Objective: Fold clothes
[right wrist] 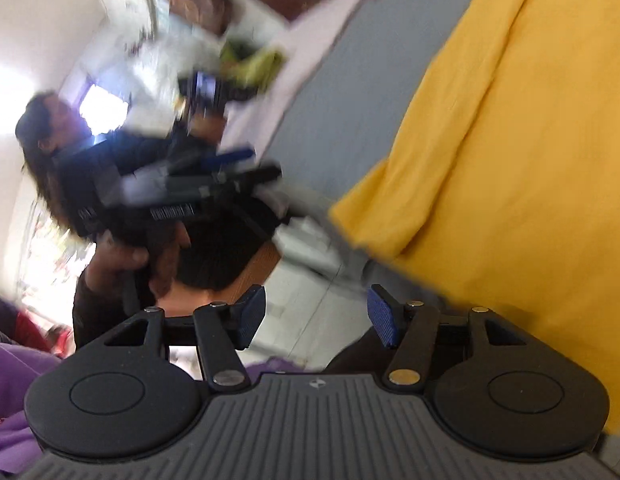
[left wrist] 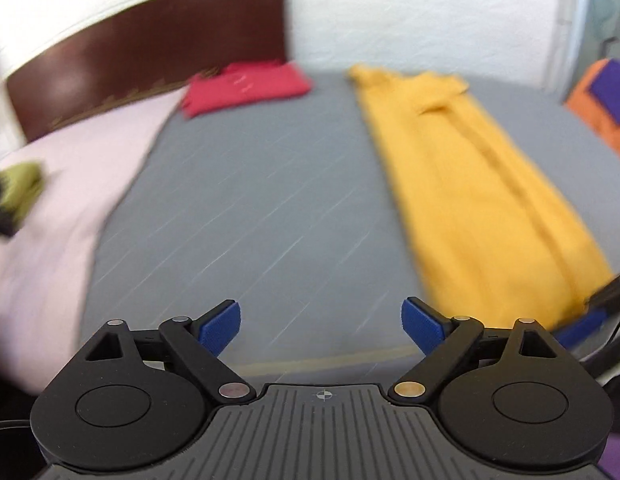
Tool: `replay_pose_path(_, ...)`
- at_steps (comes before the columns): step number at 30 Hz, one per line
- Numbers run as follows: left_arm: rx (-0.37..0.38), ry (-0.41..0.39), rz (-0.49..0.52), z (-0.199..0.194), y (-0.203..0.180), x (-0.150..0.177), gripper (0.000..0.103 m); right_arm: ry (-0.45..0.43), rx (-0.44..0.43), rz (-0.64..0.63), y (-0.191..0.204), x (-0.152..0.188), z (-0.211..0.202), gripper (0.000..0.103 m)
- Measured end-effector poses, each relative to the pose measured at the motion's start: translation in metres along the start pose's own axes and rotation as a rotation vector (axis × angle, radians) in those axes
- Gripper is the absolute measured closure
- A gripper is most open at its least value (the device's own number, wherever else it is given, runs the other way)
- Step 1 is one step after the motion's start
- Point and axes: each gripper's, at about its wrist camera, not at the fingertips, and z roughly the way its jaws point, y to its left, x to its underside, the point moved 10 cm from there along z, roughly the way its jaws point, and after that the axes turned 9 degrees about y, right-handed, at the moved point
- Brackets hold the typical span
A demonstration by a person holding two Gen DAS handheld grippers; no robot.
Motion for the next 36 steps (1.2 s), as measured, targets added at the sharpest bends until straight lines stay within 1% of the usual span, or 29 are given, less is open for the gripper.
replay_pose_path(1, 0.013, 0.016, 0.014, 0.012, -0.005, -0.003, 0.006, -0.088, 0.078, -0.019, -0.006, -0.004, -0.026, 0.039)
replay_pose_path(2, 0.026, 0.031, 0.028, 0.024, -0.01, -0.006, 0.006, -0.147, 0.195, -0.049, -0.015, -0.003, -0.046, 0.038)
replay_pose_path(3, 0.042, 0.053, 0.035, 0.035, -0.014, -0.007, 0.006, -0.203, 0.316, -0.08, -0.023, -0.002, -0.068, 0.034)
replay_pose_path(4, 0.065, 0.092, 0.019, 0.045, -0.015, -0.004, 0.006, -0.258, 0.436, -0.111, -0.031, 0.0, -0.092, 0.029)
replay_pose_path(6, 0.113, 0.166, -0.016, 0.064, -0.016, 0.003, 0.006, -0.239, 0.558, -0.053, -0.058, 0.012, -0.113, 0.029)
replay_pose_path(7, 0.14, 0.183, -0.046, 0.069, -0.015, 0.007, 0.005, -0.233, 0.542, 0.021, -0.073, 0.018, -0.119, 0.029)
replay_pose_path(9, 0.178, 0.19, -0.082, 0.072, -0.015, 0.01, 0.001, -0.239, 0.373, 0.188, -0.091, 0.031, -0.121, 0.029)
replay_pose_path(12, 0.206, 0.203, -0.121, 0.073, -0.014, 0.009, 0.0, -0.295, 0.098, 0.341, -0.101, 0.045, -0.121, 0.029)
replay_pose_path(14, 0.208, 0.212, -0.117, 0.073, -0.017, 0.01, 0.001, -0.322, 0.044, 0.389, -0.107, 0.052, -0.13, 0.033)
replay_pose_path(16, 0.199, 0.219, -0.098, 0.075, -0.019, 0.01, 0.007, -0.326, 0.031, 0.414, -0.107, 0.057, -0.135, 0.039)
replay_pose_path(18, 0.162, 0.226, -0.068, 0.076, -0.02, 0.011, 0.016, -0.317, 0.057, 0.409, -0.106, 0.062, -0.137, 0.043)
replay_pose_path(19, 0.14, 0.232, -0.054, 0.077, -0.02, 0.011, 0.018, -0.309, 0.069, 0.405, -0.106, 0.063, -0.137, 0.045)
replay_pose_path(20, 0.126, 0.237, -0.045, 0.076, -0.021, 0.012, 0.02, -0.301, 0.081, 0.401, -0.105, 0.064, -0.136, 0.045)
replay_pose_path(21, 0.126, 0.245, -0.046, 0.075, -0.021, 0.012, 0.02, -0.295, 0.084, 0.399, -0.101, 0.061, -0.126, 0.044)
replay_pose_path(22, 0.148, 0.253, -0.063, 0.073, -0.021, 0.013, 0.02, -0.289, 0.092, 0.391, -0.098, 0.06, -0.121, 0.044)
replay_pose_path(24, 0.22, 0.267, -0.125, 0.07, -0.019, 0.013, 0.014, -0.28, 0.112, 0.378, -0.092, 0.057, -0.11, 0.044)
replay_pose_path(25, 0.252, 0.273, -0.157, 0.071, -0.016, 0.013, 0.013, -0.28, 0.112, 0.377, -0.092, 0.057, -0.11, 0.044)
replay_pose_path(28, 0.286, 0.303, -0.22, 0.074, -0.015, 0.01, 0.008, -0.286, 0.105, 0.394, -0.092, 0.05, -0.102, 0.046)
replay_pose_path(30, 0.309, 0.344, -0.246, 0.076, -0.016, 0.01, 0.001, -0.284, 0.113, 0.387, -0.091, 0.052, -0.104, 0.046)
replay_pose_path(32, 0.343, 0.396, -0.279, 0.077, -0.017, 0.01, 0.001, -0.286, 0.114, 0.388, -0.091, 0.052, -0.103, 0.046)
replay_pose_path(33, 0.375, 0.423, -0.301, 0.077, -0.016, 0.011, 0.001, -0.289, 0.112, 0.389, -0.091, 0.052, -0.103, 0.045)
replay_pose_path(34, 0.426, 0.448, -0.336, 0.076, -0.017, 0.012, 0.001, -0.293, 0.109, 0.391, -0.091, 0.05, -0.101, 0.045)
replay_pose_path(36, 0.554, 0.486, -0.437, 0.075, -0.016, 0.016, 0.001, -0.299, 0.099, 0.395, -0.092, 0.05, -0.101, 0.045)
